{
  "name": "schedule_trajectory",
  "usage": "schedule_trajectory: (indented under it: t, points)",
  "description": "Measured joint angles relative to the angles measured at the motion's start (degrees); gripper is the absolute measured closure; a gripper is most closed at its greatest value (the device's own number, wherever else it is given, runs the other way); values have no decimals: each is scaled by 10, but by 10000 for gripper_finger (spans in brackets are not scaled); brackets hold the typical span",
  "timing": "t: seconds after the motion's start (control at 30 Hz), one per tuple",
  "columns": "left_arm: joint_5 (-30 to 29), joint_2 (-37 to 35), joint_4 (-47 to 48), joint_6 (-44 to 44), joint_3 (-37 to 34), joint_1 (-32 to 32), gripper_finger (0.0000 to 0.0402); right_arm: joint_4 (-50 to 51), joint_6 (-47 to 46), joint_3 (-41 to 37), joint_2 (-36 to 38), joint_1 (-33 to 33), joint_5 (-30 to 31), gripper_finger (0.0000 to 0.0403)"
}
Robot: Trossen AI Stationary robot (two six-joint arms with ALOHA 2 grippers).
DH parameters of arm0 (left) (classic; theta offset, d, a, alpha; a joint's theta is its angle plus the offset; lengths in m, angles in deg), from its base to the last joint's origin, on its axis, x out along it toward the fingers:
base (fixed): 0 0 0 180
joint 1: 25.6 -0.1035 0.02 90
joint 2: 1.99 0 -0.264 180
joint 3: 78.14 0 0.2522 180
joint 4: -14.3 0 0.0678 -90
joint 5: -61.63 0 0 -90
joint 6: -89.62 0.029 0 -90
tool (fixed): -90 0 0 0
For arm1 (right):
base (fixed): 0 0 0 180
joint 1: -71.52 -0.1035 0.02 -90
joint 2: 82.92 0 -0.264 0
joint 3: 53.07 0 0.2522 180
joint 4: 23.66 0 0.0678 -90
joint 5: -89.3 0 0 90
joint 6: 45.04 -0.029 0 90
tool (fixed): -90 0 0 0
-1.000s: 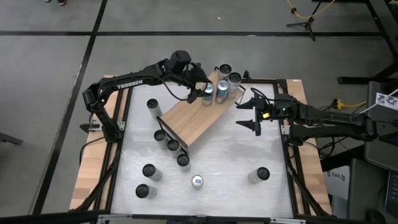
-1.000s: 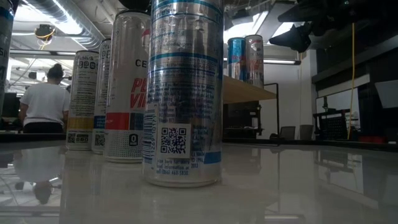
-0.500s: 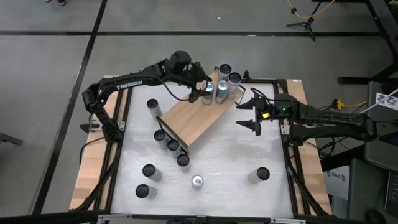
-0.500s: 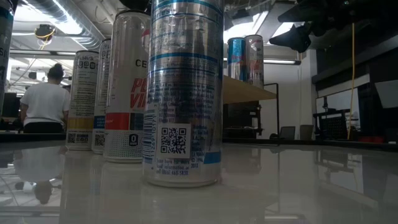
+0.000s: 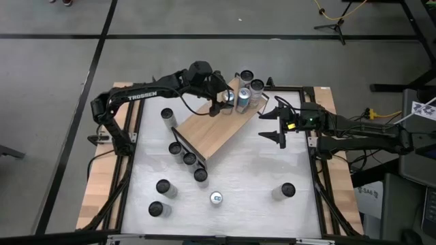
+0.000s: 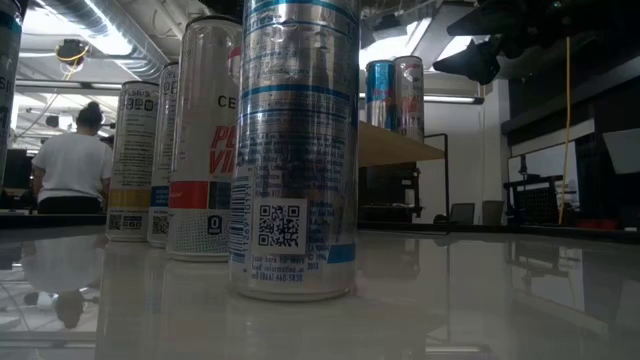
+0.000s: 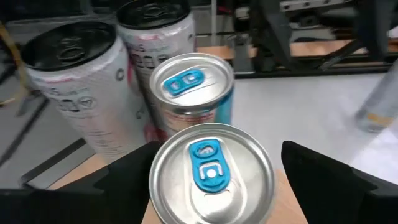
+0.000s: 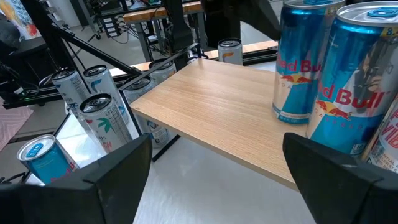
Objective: Place canned beverage on shelf
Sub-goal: Put the blue soda can on the shelf aligned with the other blue soda can
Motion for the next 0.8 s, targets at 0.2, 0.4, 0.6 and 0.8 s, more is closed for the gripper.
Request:
schedule_trajectory:
  t: [0.2,0.4,0.6,0.8]
  points:
    - [-115,0,0,0,0,26,73,0,0,0,0,0,0,47]
    - [-158,0,9,-19,0,43,73,0,0,0,0,0,0,47]
    - [-175,0,15,-31,0,52,78,0,0,0,0,0,0,47]
    - [-192,0,15,-31,0,54,110,0,0,0,0,0,0,47]
